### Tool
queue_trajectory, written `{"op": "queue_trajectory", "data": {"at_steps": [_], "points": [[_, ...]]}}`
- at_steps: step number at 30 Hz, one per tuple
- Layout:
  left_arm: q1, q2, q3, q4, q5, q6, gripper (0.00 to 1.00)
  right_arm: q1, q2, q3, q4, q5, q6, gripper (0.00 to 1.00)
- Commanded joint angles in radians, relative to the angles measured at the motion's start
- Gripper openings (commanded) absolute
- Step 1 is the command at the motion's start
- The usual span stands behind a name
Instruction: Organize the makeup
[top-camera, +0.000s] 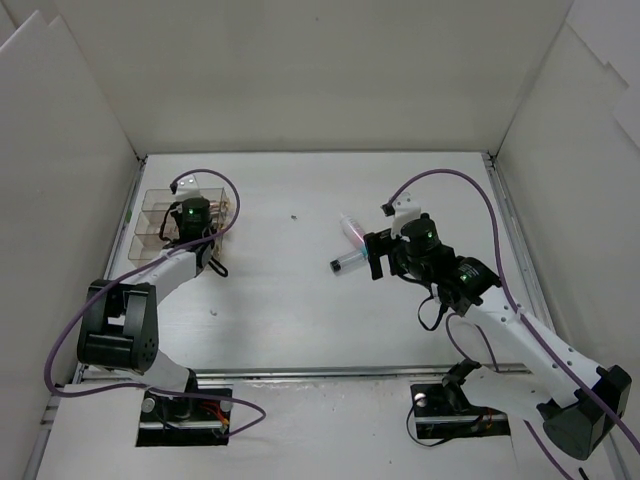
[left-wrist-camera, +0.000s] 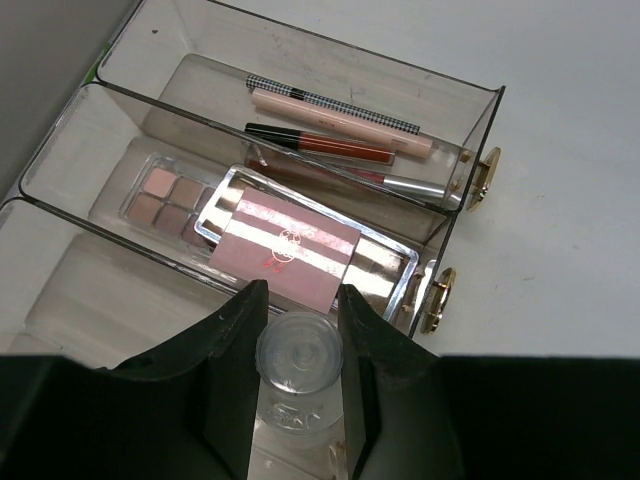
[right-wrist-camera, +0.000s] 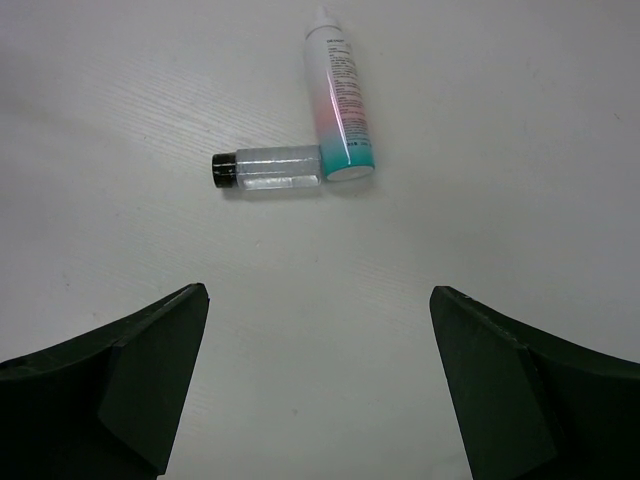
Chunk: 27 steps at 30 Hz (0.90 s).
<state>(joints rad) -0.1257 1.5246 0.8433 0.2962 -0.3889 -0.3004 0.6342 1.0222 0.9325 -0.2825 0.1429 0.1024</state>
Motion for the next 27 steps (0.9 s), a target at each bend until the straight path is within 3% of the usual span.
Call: {"op": "queue_trajectory", "data": {"at_steps": [1,8,15,19,27], "points": [[-0.031,-0.026,0.014,0.158,-0.045,-0.014,0.00,-0.010,-0.020,0.019,0.013,0.021,0.002,0.90],[-0.040,-0.026,0.034,0.115,-0.077,-0.029,0.22,-0.013,-0.016,0.020,0.011,0.012,-0.001,0.90],[-0.040,-0.037,0.034,0.083,-0.084,-0.060,0.32,-0.016,-0.011,0.026,0.009,0.004,-0.010,0.90],[-0.040,-0.038,0.036,0.069,-0.091,-0.078,0.43,-0.018,-0.020,0.020,0.009,0.000,-0.010,0.90],[-0.040,-0.050,0.031,0.046,-0.091,-0.101,0.50,-0.018,-0.028,0.011,0.008,0.000,-0.006,0.90]]}}
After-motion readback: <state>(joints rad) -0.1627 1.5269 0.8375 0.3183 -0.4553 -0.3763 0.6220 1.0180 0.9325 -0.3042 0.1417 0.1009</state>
